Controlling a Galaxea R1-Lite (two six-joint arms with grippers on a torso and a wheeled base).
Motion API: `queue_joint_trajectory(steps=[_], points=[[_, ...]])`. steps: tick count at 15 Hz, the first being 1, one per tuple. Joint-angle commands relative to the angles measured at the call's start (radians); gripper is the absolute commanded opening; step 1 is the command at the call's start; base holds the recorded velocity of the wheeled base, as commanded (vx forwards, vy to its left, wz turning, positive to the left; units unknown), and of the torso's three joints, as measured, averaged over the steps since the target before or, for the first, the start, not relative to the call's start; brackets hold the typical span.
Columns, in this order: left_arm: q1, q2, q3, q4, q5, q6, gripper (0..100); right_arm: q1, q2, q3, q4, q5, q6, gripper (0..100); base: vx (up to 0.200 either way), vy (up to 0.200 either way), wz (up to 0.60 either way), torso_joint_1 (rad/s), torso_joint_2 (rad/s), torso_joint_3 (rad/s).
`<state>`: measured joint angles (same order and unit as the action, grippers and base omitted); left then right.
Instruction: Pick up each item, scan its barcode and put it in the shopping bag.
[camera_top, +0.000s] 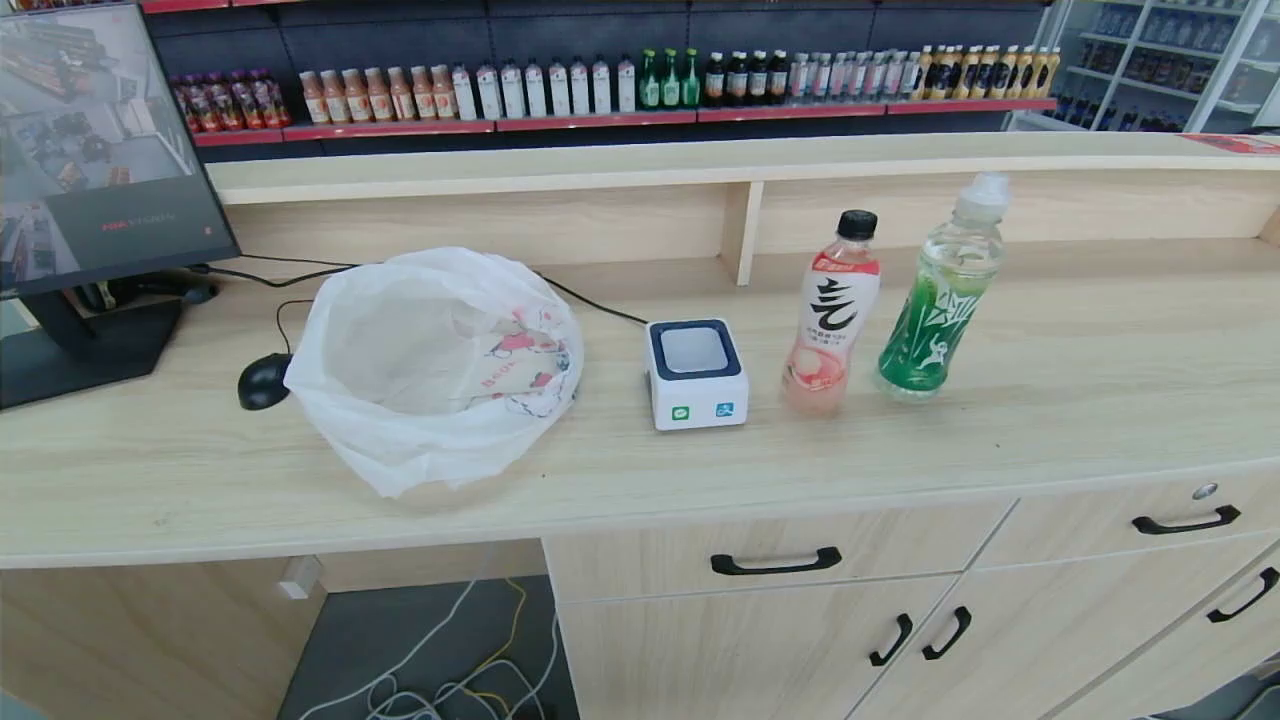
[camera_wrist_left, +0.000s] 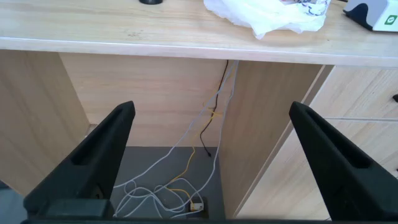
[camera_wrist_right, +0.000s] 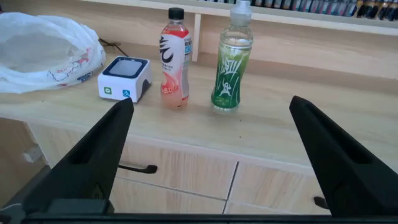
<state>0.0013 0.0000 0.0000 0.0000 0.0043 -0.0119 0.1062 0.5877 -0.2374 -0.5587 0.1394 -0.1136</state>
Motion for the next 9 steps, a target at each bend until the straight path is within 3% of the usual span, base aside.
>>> queue_joint_trajectory(steps=[1, 5, 7, 9], points=[[0.0, 0.0, 0.0, 0.0, 0.0, 0.0, 100, 0.04, 0.155, 0.03, -0.128, 0.0, -0.003, 100, 0.0, 0.0, 0.0, 0.0, 0.0, 0.0], [0.0, 0.0, 0.0, 0.0, 0.0, 0.0, 100, 0.119, 0.475, 0.026, -0.474, 0.0, -0.008, 100, 0.0, 0.0, 0.0, 0.0, 0.0, 0.0], [0.0, 0.0, 0.0, 0.0, 0.0, 0.0, 100, 0.167, 0.692, -0.013, -0.725, -0.007, -0.029, 100, 0.0, 0.0, 0.0, 0.0, 0.0, 0.0], [0.0, 0.0, 0.0, 0.0, 0.0, 0.0, 100, 0.228, 0.871, -0.066, -0.948, -0.089, -0.021, 100, 0.0, 0.0, 0.0, 0.0, 0.0, 0.0]])
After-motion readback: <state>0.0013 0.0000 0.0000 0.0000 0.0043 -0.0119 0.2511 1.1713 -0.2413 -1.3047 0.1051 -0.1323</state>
